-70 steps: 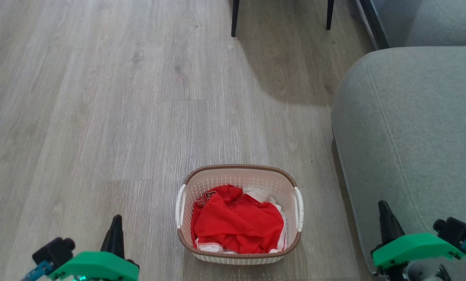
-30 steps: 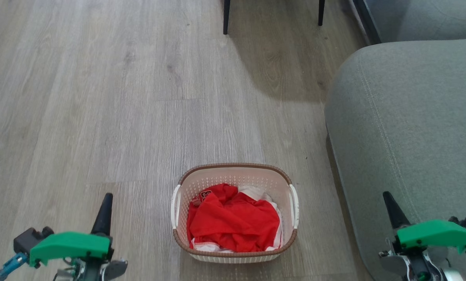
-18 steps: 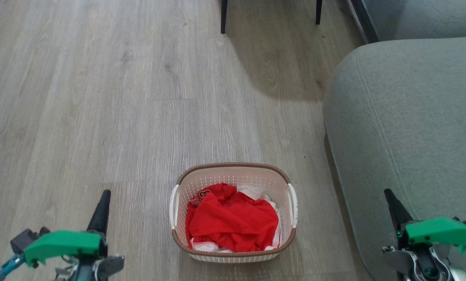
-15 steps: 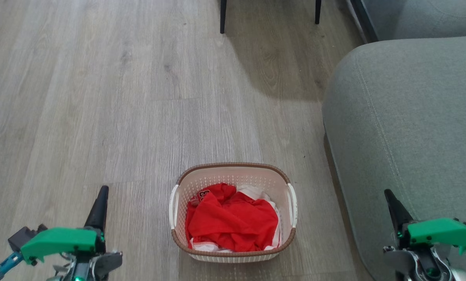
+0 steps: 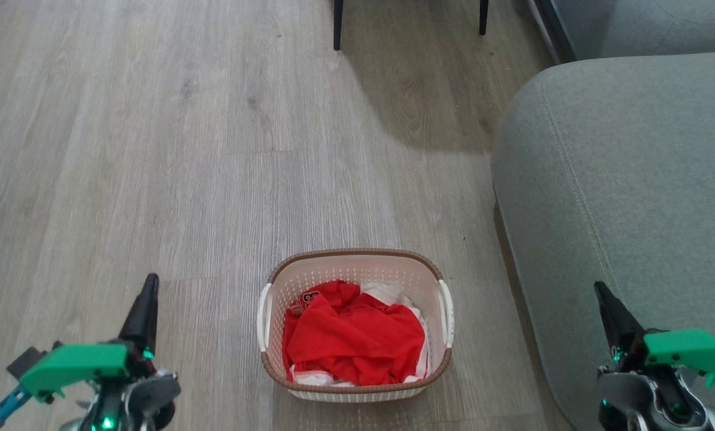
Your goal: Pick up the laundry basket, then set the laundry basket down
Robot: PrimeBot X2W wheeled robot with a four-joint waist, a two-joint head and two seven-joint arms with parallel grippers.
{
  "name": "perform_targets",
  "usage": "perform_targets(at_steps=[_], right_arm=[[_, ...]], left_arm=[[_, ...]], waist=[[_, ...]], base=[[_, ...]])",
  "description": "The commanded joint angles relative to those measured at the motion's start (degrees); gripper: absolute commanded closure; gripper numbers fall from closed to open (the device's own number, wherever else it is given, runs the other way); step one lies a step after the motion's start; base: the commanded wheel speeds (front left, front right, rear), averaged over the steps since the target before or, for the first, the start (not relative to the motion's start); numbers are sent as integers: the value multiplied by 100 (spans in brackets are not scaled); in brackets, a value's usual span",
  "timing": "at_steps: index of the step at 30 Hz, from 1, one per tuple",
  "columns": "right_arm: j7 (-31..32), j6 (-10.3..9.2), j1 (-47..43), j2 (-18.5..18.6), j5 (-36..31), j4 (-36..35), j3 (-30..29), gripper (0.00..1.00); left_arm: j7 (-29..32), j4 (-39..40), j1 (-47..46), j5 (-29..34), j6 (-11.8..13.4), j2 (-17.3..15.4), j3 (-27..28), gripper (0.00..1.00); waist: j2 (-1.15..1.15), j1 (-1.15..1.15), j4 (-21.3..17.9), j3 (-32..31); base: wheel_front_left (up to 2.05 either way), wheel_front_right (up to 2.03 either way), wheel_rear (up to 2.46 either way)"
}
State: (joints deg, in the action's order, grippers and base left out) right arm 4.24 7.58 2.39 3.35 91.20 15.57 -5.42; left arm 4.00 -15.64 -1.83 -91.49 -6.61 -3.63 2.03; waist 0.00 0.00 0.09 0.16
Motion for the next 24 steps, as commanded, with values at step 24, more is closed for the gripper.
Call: perform_targets(at_steps=[24], right_arm=[[111, -9, 366, 57, 214, -163, 32, 100]], left_arm=[[118, 167, -422, -203, -88, -42, 287, 100]], waist=[[0, 0, -9, 2]], base=[[0, 0, 0]])
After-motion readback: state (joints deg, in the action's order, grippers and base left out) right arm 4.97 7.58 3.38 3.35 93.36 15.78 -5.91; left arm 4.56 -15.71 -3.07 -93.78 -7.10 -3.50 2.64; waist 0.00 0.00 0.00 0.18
